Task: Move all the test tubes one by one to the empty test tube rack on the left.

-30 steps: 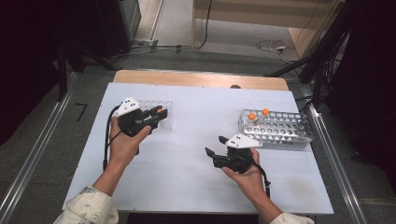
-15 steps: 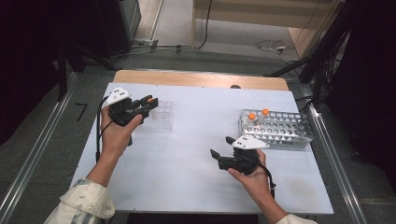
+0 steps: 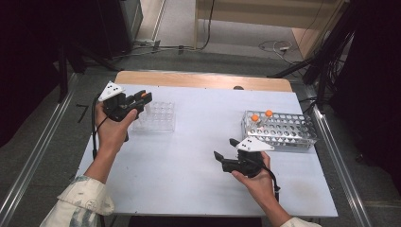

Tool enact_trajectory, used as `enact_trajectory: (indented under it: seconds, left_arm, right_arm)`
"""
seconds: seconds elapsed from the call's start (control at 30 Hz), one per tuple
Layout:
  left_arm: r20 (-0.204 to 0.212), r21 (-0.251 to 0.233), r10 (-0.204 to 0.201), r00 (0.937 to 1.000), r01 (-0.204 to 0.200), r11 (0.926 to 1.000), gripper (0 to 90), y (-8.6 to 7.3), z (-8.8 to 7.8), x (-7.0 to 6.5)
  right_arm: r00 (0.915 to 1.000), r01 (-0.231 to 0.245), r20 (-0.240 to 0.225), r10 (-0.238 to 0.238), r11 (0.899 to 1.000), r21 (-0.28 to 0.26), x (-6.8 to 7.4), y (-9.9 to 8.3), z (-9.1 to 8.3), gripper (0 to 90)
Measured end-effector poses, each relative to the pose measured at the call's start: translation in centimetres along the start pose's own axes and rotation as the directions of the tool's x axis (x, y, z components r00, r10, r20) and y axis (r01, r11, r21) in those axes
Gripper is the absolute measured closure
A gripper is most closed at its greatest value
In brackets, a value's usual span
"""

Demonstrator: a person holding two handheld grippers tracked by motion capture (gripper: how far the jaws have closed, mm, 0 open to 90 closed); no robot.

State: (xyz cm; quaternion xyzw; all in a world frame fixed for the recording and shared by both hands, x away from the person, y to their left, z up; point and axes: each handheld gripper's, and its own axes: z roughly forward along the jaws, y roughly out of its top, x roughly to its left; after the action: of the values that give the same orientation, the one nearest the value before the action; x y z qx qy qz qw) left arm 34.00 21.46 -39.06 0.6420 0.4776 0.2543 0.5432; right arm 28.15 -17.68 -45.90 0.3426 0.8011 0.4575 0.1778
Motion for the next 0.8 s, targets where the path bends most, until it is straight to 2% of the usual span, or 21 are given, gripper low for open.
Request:
enact_trajectory:
  seconds: [0.43, 0.8]
  left_arm:
    - [-0.037, 0.009, -0.011, 0.9993, 0.011, 0.9999, 70.4, -0.7, 0.6, 1.1]
    - [-0.055, 0.070, 0.004, 0.9985, 0.000, 0.9976, 70.3, -2.6, 1.4, 1.4]
  right_arm:
    - [1.0000, 0.000, 0.000, 0.000, 1.000, -0.005, -0.1, 0.0, -0.1, 24.0]
    - [1.0000, -0.003, 0.002, 0.003, 1.000, 0.002, -0.1, -0.1, 0.0, 24.4]
